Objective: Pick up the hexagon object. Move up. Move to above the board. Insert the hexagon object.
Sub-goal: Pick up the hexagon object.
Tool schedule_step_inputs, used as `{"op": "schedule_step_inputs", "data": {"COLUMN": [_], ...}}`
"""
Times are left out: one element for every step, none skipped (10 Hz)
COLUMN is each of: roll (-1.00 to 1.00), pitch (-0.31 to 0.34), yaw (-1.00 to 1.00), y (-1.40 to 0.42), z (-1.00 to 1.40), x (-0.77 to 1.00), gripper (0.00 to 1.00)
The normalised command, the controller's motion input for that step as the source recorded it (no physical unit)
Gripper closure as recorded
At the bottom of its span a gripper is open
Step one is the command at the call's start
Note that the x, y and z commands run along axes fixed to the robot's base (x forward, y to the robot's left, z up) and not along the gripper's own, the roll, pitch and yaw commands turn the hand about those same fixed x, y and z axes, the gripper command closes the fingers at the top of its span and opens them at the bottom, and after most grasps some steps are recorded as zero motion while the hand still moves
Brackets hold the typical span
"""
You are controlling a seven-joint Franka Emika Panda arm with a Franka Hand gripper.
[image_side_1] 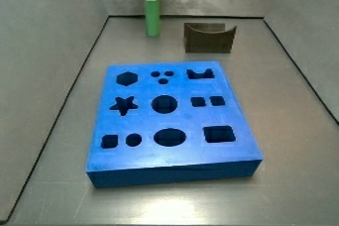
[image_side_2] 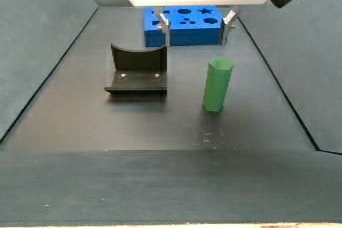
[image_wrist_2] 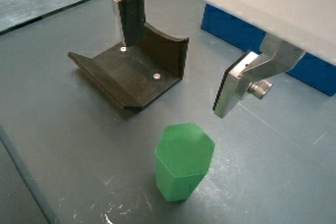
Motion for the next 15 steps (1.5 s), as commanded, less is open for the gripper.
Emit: {"op": "schedule_step_inputs", "data": {"roll": [-0.04,-0.10,0.04,0.16,0.00,0.01,0.00,0.00,0.34,0.26,0.00,0.00,-0.14,0.00,0.00], "pitch": [0.000,0.000,0.060,0.109,0.017,0.000,-0.051,0.000,0.189,0.157,0.000,0.000,-0.009,0.000,0.000], "yaw": [0.00,0.29,0.15,0.11,0.00,0.07,0.00,0.00,0.00,0.00,0.00,0.08,0.21,0.16,0.00], "y": [0.01,0.51,0.49,0.25,0.00,0.00,0.03,0.00,0.00,0.00,0.00,0.43,0.57,0.06,0.00], "z": [0.00,0.56,0.76,0.47,0.00,-0.39,-0.57,-0.08,-0.03,0.00,0.00,-0.53,-0.66,-0.05,-0.04], "x": [0.00,0.00,-0.11,0.00,0.00,-0.84,-1.00,-0.11,-1.00,-0.85,-0.02,-0.92,-0.92,-0.04,0.00], "gripper": [0.00,0.00,0.00,0.00,0.00,0.00,0.00,0.00,0.00,0.00,0.00,0.00,0.00,0.00,0.00]}}
